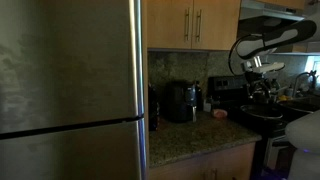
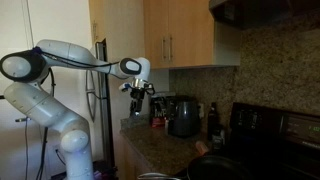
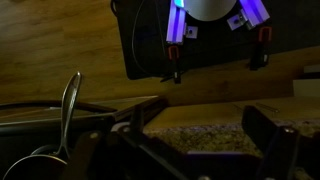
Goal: Turn on the air fryer
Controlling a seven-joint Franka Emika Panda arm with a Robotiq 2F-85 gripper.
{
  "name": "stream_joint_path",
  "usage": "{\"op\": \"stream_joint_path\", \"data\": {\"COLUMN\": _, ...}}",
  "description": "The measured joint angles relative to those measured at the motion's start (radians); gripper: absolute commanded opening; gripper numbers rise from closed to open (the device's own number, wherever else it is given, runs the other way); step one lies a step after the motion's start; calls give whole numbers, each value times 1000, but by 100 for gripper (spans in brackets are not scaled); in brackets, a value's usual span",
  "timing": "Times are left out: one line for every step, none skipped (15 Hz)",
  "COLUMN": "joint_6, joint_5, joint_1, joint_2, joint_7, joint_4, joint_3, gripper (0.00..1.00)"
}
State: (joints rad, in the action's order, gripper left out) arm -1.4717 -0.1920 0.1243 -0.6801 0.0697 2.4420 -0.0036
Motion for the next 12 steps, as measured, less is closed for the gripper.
{"op": "stream_joint_path", "data": {"joint_6": 0, "joint_5": 0, "joint_1": 0, "joint_2": 0, "joint_7": 0, "joint_4": 0, "joint_3": 0, "gripper": 100}}
{"op": "stream_joint_path", "data": {"joint_6": 0, "joint_5": 0, "joint_1": 0, "joint_2": 0, "joint_7": 0, "joint_4": 0, "joint_3": 0, "gripper": 100}}
{"op": "stream_joint_path", "data": {"joint_6": 0, "joint_5": 0, "joint_1": -1, "joint_2": 0, "joint_7": 0, "joint_4": 0, "joint_3": 0, "gripper": 100}}
{"op": "stream_joint_path", "data": {"joint_6": 0, "joint_5": -5, "joint_1": -4, "joint_2": 0, "joint_7": -3, "joint_4": 0, "joint_3": 0, "gripper": 100}}
{"op": "stream_joint_path", "data": {"joint_6": 0, "joint_5": -14, "joint_1": -12, "joint_2": 0, "joint_7": -25, "joint_4": 0, "joint_3": -3, "gripper": 100}}
{"op": "stream_joint_path", "data": {"joint_6": -12, "joint_5": -19, "joint_1": -24, "joint_2": 0, "joint_7": -64, "joint_4": 0, "joint_3": -11, "gripper": 100}}
{"op": "stream_joint_path", "data": {"joint_6": -38, "joint_5": -24, "joint_1": -40, "joint_2": 0, "joint_7": -104, "joint_4": 1, "joint_3": -24, "gripper": 100}}
{"op": "stream_joint_path", "data": {"joint_6": -71, "joint_5": -25, "joint_1": -55, "joint_2": 0, "joint_7": -143, "joint_4": 3, "joint_3": -41, "gripper": 100}}
{"op": "stream_joint_path", "data": {"joint_6": -105, "joint_5": -24, "joint_1": -70, "joint_2": 0, "joint_7": -182, "joint_4": 6, "joint_3": -59, "gripper": 100}}
{"op": "stream_joint_path", "data": {"joint_6": -137, "joint_5": -14, "joint_1": -84, "joint_2": 0, "joint_7": -219, "joint_4": 9, "joint_3": -78, "gripper": 100}}
{"op": "stream_joint_path", "data": {"joint_6": -188, "joint_5": 35, "joint_1": -105, "joint_2": 8, "joint_7": -233, "joint_4": 15, "joint_3": -82, "gripper": 100}}
{"op": "stream_joint_path", "data": {"joint_6": -246, "joint_5": 94, "joint_1": -143, "joint_2": 28, "joint_7": -232, "joint_4": 22, "joint_3": -77, "gripper": 100}}
